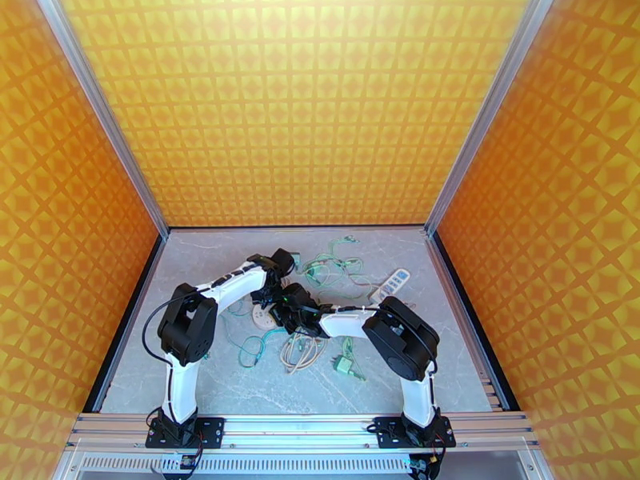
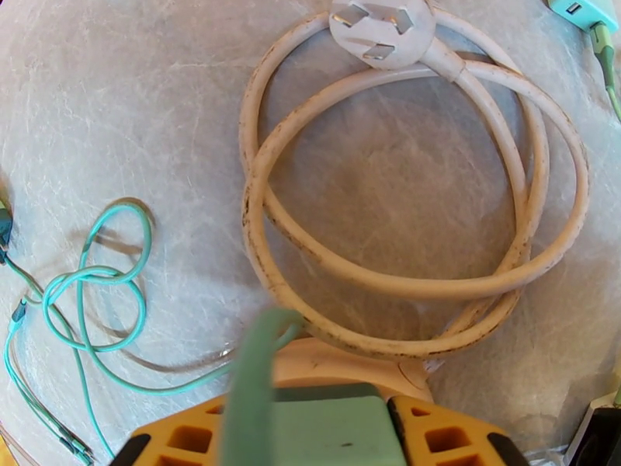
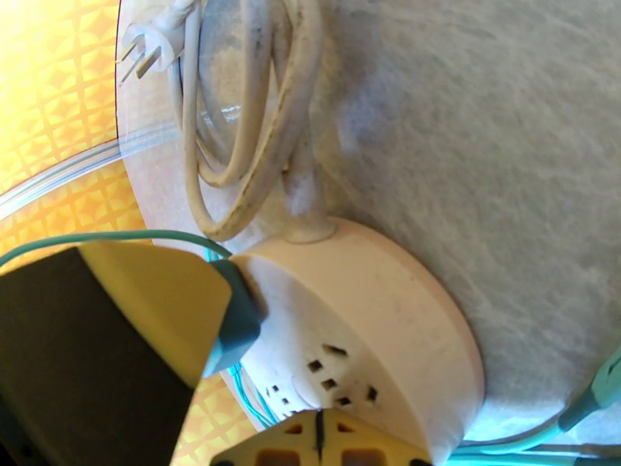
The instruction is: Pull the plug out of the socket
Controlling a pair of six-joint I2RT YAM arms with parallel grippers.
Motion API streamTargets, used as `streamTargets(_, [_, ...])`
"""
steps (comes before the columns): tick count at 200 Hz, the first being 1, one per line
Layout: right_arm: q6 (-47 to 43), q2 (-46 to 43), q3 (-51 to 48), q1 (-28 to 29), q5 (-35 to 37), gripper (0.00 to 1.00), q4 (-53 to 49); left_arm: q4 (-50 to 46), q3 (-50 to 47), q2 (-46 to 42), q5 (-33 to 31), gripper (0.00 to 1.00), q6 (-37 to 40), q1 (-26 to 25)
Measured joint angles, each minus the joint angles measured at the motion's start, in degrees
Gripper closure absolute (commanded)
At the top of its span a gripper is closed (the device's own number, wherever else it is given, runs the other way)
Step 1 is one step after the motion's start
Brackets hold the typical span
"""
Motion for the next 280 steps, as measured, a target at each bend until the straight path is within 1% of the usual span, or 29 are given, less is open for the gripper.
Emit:
streamTargets(20, [-0.02, 0.02, 0.0, 0.0, -0.02, 1.0, 0.0, 1.51, -1.7, -1.29, 1.51, 0.83, -0.24, 1.11])
streamTargets(59, [-0.02, 0.02, 0.04, 0.39, -0.13, 1.0, 0.09, 5.38, -7.76, -5.55, 8.66, 0.83, -1.97, 4.92])
streamTargets(88, [-0.02, 0.02, 0.04, 0.74, -0.35, 1.0, 0.07, 6.47, -10.21, -7.21, 9.99, 0.83, -2.91, 5.68])
streamTargets(128, [0.0, 0.09, 0.22, 0.7, -0.55, 1.0, -0.13, 6.29, -10.12, -7.28, 9.53, 0.84, -2.95, 5.22])
streamTargets(140, [0.0, 0.13, 0.26, 0.7, -0.68, 1.0, -0.17, 5.18, -9.01, -6.73, 7.89, 0.84, -2.58, 4.24])
streamTargets(171, [0.17, 0.13, 0.26, 0.7, -0.76, 1.0, -0.42, 2.12, -5.14, -3.98, 1.2, 0.85, -1.49, 0.74])
streamTargets(177, [0.24, 0.09, 0.17, 0.68, -0.96, 1.0, -0.35, 1.6, -4.63, -3.67, 0.81, 0.84, -1.53, 0.59])
streamTargets(239, [0.31, 0.09, 0.2, 0.66, -0.96, 1.0, -0.17, 1.16, -4.24, -3.52, 1.07, 0.85, -1.73, 1.27])
streamTargets(280, [0.31, 0.13, 0.17, 0.7, -0.98, 1.0, 0.0, 2.99, -7.37, -5.68, 6.16, 0.85, -2.21, 4.52])
